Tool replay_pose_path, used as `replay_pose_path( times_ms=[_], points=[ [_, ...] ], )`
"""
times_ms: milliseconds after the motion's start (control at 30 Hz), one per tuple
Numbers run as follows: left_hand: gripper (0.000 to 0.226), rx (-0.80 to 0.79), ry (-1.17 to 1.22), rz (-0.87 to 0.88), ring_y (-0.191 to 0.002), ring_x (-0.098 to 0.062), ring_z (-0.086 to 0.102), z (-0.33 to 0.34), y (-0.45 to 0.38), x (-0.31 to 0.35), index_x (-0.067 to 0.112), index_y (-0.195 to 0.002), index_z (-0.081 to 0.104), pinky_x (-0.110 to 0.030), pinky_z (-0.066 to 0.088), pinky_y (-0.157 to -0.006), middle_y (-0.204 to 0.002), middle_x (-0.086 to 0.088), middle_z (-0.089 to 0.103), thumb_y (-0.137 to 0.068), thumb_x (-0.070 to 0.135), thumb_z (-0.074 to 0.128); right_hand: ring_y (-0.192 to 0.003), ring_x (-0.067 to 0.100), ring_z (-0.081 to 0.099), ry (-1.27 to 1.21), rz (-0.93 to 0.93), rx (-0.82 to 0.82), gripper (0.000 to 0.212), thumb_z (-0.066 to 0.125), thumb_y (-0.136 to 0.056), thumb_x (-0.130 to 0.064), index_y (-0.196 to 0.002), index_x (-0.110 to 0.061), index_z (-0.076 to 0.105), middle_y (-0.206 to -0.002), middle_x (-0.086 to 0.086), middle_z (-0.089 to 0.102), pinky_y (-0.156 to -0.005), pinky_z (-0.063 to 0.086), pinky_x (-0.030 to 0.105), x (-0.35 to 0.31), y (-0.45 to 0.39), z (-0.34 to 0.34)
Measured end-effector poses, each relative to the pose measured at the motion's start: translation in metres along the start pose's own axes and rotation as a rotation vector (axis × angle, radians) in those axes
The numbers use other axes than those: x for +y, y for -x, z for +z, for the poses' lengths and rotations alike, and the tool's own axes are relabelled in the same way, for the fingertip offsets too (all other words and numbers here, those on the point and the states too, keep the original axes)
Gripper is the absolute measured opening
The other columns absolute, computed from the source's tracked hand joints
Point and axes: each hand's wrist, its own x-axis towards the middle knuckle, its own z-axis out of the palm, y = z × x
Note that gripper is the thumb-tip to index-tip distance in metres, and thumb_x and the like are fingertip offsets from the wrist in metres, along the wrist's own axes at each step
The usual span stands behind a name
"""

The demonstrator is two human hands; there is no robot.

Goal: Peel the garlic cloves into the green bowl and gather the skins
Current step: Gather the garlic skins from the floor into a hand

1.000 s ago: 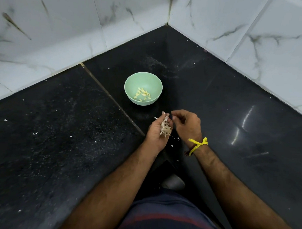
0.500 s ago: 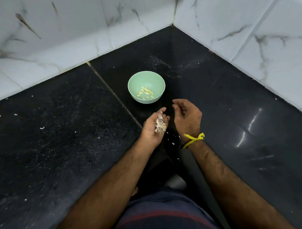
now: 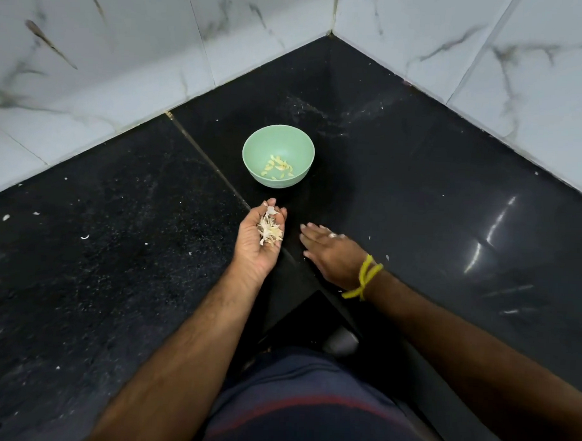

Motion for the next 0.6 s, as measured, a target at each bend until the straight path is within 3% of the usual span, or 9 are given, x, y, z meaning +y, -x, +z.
replay_pose_path(
  times_ms=[67, 133, 233, 333, 433, 600],
  points=[
    [0.009, -0.013, 0.028, -0.025, -0.078, -0.022, 0.064, -0.001, 0.001, -0.006, 0.002, -0.093, 0.063, -0.019, 0.059, -0.060, -0.092, -0.010, 0.062, -0.097, 0.005, 0.056, -0.124, 0.034, 0.059, 0.020, -0.034, 0.121, 0.047, 0.038, -0.097, -0.026, -0.123, 0.002, 0.064, -0.133, 0.020, 0.061, -0.108, 0.040, 0.042, 0.005, 0.038, 0.005],
    [0.012, -0.011, 0.033, -0.059, -0.078, -0.024, 0.068, -0.001, 0.003, -0.014, 0.002, -0.089, 0.064, -0.020, 0.060, -0.063, -0.091, -0.009, 0.064, -0.098, 0.007, 0.057, -0.129, 0.032, 0.054, -0.050, 0.077, 0.245, 0.044, 0.039, -0.099, -0.024, -0.128, 0.001, 0.062, -0.137, 0.018, 0.058, -0.115, 0.034, 0.041, 0.010, 0.061, 0.004],
    [0.013, 0.001, 0.013, -0.099, -0.078, -0.027, 0.072, -0.001, 0.008, -0.022, 0.005, -0.087, 0.065, -0.022, 0.061, -0.065, -0.089, -0.009, 0.067, -0.098, 0.010, 0.060, -0.142, 0.031, 0.038, -0.239, 0.519, 0.475, 0.052, 0.042, -0.100, -0.032, -0.140, -0.001, 0.050, -0.148, 0.016, 0.047, -0.121, 0.024, 0.045, 0.016, 0.085, 0.005],
    [0.011, 0.007, 0.030, -0.102, -0.087, -0.029, 0.070, -0.002, 0.010, -0.023, 0.005, -0.089, 0.065, -0.023, 0.061, -0.067, -0.091, -0.008, 0.068, -0.098, 0.010, 0.060, -0.147, 0.036, 0.024, -0.219, 0.805, 0.413, 0.079, 0.035, -0.096, -0.055, -0.148, 0.003, 0.033, -0.156, 0.022, 0.032, -0.122, 0.018, 0.048, 0.009, 0.094, 0.019],
    [0.013, 0.016, 0.032, -0.102, -0.089, -0.029, 0.070, -0.004, 0.009, -0.022, 0.004, -0.088, 0.066, -0.023, 0.061, -0.065, -0.092, -0.008, 0.067, -0.098, 0.010, 0.060, -0.145, 0.042, 0.028, -0.149, 0.813, 0.328, 0.081, 0.027, -0.097, -0.055, -0.146, 0.008, 0.034, -0.154, 0.028, 0.033, -0.120, 0.021, 0.053, -0.008, 0.068, 0.028],
    [0.014, -0.002, 0.019, -0.092, -0.091, -0.027, 0.069, -0.008, 0.007, -0.018, 0.005, -0.088, 0.066, -0.024, 0.060, -0.064, -0.093, -0.007, 0.067, -0.098, 0.011, 0.059, -0.146, 0.039, 0.026, -0.086, 0.565, 0.238, 0.077, 0.018, -0.101, -0.053, -0.148, 0.007, 0.031, -0.156, 0.026, 0.029, -0.119, 0.025, 0.052, -0.045, 0.012, 0.039]
  ],
)
